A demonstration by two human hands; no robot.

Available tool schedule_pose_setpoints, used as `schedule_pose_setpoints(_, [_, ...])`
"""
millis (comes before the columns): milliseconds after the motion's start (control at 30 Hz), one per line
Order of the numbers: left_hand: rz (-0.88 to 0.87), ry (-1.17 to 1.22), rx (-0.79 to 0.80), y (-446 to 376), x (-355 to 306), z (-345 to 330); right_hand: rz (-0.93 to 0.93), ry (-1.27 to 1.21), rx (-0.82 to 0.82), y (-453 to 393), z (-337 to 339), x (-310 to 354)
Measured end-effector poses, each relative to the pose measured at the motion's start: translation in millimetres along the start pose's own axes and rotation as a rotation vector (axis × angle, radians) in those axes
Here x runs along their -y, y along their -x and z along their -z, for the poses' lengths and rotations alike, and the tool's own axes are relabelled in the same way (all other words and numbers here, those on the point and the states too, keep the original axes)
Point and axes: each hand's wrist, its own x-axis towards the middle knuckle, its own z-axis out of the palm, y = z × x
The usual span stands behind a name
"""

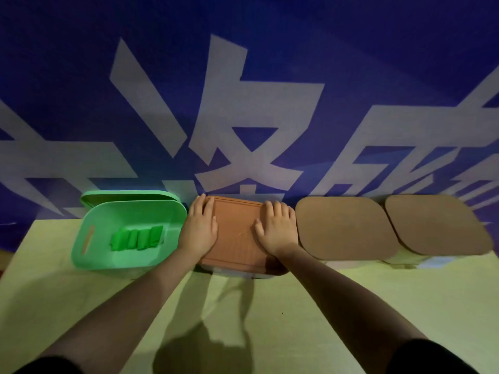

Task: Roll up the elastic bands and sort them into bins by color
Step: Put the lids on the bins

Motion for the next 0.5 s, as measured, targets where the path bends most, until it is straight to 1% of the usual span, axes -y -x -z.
schedule_pose_setpoints(67, [0.134,0.139,-0.034,0.0,-3.9,0.6,-0.002,-0.005,-0.029,3.1,-0.4,-2.7])
schedule_pose_setpoints(133, [0.210,0.201,-0.067,3.4,-6.0,1.1,0.007,-0.011,-0.042,9.9,-2.0,-6.0])
schedule_pose_setpoints(333, [0.297,0.241,-0.130,5.6,-6.5,0.0,0.020,0.011,0.003,27.1,0.4,-8.8])
schedule_pose_setpoints(500, [0.288,0.247,-0.175,8.1,-7.7,-4.1,0.011,0.039,0.023,28.3,0.8,-7.1])
